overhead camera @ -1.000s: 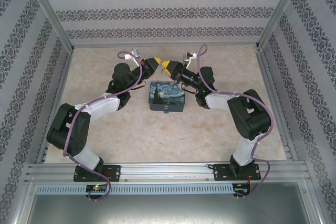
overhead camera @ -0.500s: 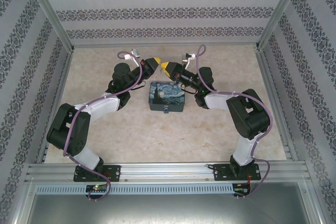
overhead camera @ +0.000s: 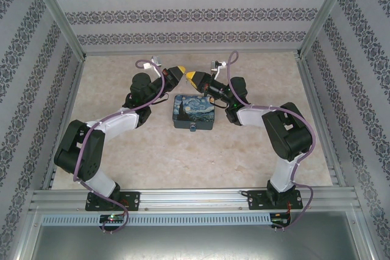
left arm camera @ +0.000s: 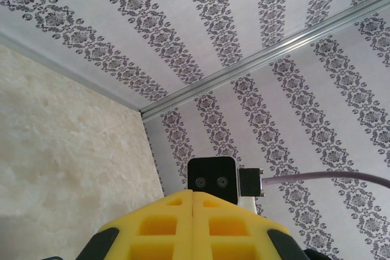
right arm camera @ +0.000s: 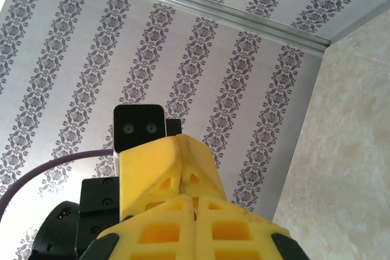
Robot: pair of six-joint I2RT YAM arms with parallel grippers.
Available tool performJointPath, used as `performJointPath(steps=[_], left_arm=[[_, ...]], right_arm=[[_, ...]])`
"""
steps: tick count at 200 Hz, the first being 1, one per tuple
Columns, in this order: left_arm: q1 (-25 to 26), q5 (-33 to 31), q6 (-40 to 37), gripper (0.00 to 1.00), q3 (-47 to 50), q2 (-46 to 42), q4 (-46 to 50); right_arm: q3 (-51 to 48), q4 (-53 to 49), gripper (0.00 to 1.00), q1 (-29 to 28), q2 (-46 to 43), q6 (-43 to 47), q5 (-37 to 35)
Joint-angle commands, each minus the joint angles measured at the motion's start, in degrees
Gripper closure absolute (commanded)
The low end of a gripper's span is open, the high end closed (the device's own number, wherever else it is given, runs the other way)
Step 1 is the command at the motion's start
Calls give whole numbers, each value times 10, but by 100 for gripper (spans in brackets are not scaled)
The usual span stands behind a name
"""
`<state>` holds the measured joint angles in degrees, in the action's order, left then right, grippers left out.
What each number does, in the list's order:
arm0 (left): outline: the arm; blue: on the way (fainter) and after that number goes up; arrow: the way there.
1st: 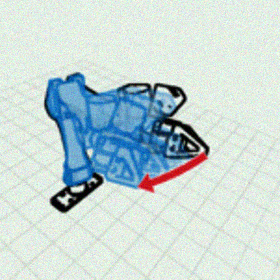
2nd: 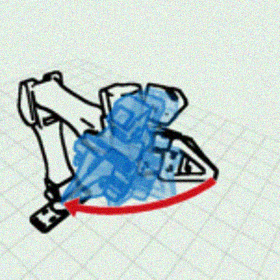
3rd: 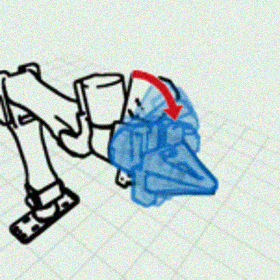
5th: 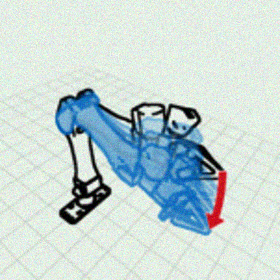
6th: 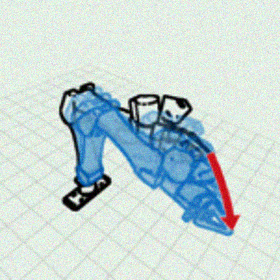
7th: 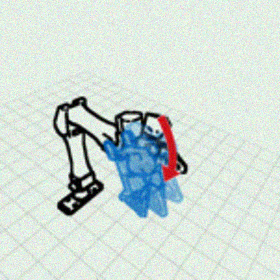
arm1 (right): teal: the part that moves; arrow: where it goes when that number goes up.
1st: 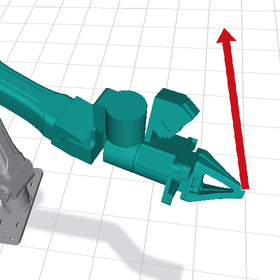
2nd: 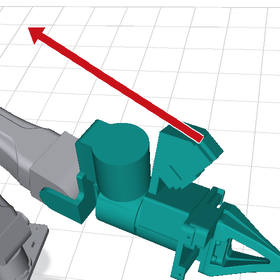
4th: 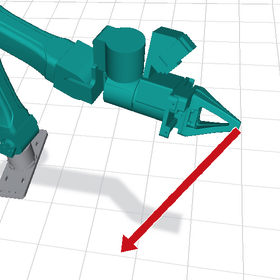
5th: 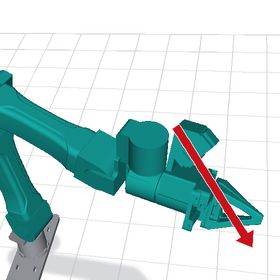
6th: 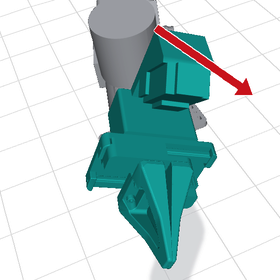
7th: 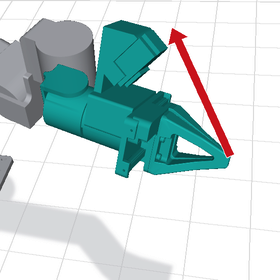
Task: Unlock a padlock with a key
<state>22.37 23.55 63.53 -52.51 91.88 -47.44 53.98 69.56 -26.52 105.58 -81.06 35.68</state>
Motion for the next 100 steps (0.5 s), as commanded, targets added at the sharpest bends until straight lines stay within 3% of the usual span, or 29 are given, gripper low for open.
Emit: performJointPath(steps=[1, 49, 85, 100], left_arm=[[1, 15, 5, 100, -17, -10, -28], [1, 17, 5, 100, -20, -24, -18], [-1, 6, -13, 39, -23, -52, 30], [-3, -5, -27, 25, -21, -76, 67]], right_arm=[[18, 14, 100, -11, 9, 7, 9], [-4, 9, 100, -7, 5, 10, -11], [-27, 13, 100, -1, -10, 16, -20], [-40, 13, 100, 4, -16, 17, -20]])
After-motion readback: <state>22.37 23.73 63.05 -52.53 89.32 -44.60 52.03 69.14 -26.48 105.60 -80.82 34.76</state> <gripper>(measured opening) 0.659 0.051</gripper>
